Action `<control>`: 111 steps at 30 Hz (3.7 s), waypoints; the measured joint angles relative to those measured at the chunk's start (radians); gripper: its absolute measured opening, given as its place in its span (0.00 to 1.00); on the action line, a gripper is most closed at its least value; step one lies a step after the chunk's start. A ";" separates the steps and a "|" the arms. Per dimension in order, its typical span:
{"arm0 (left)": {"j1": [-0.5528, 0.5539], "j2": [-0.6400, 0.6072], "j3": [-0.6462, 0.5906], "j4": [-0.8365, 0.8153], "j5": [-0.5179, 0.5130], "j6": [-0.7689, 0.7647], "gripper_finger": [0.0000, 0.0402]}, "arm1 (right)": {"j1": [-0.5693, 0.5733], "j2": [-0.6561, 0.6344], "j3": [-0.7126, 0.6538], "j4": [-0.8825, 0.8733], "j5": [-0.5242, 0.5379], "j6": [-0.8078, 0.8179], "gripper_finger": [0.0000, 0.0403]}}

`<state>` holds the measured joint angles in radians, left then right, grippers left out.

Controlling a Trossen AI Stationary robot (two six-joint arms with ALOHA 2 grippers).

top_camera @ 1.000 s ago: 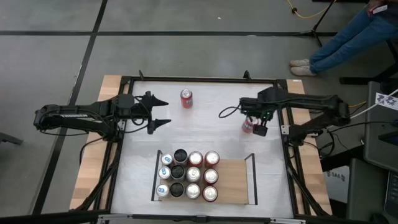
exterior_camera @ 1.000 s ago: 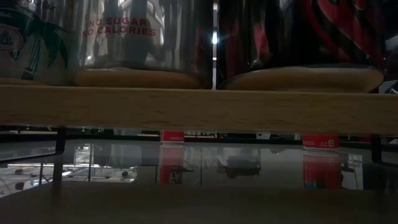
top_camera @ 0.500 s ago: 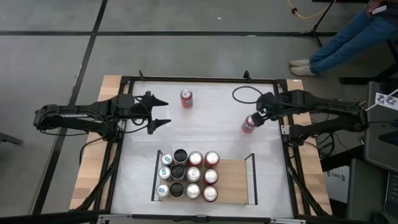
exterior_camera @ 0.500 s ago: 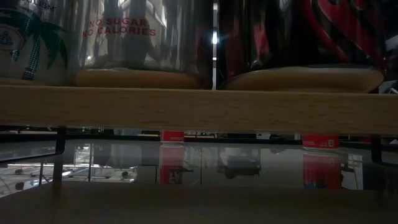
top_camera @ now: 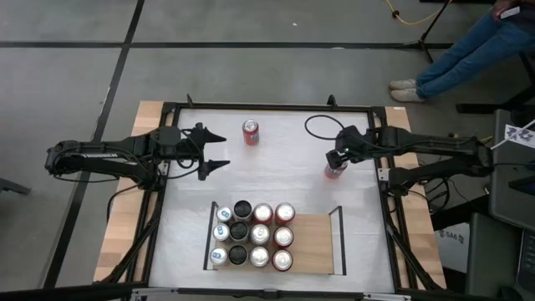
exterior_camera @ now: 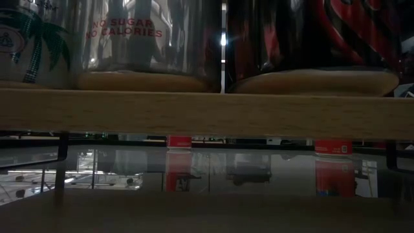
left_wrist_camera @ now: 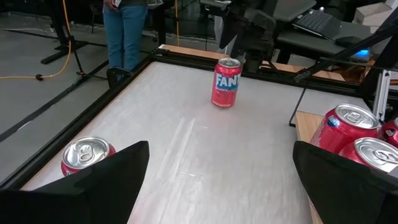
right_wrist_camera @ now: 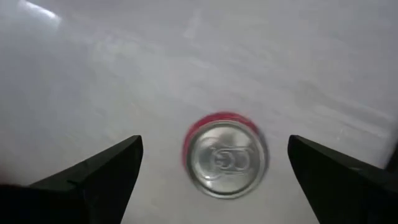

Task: Place canned beverage on shelf
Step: Put the red soda can on the shelf

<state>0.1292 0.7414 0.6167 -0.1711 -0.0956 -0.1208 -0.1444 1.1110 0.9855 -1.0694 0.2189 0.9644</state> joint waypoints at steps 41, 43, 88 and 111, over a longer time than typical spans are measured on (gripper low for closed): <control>0.000 0.000 0.000 0.000 0.000 0.000 0.97 | 0.000 0.270 0.000 -0.057 -0.001 0.016 0.97; 0.000 0.000 0.000 0.000 0.000 0.000 0.97 | 0.000 0.286 0.000 -0.055 -0.002 -0.017 0.97; 0.000 0.000 0.000 0.000 0.000 0.000 0.97 | 0.001 0.357 0.211 -0.031 -0.160 -0.424 0.74; 0.000 0.000 0.000 0.000 0.000 0.000 0.97 | 0.308 0.383 0.395 -0.027 -0.203 -0.551 0.75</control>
<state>0.1295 0.7414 0.6167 -0.1715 -0.0956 -0.1211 0.1641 1.4936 1.3808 -1.0968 0.0154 0.4133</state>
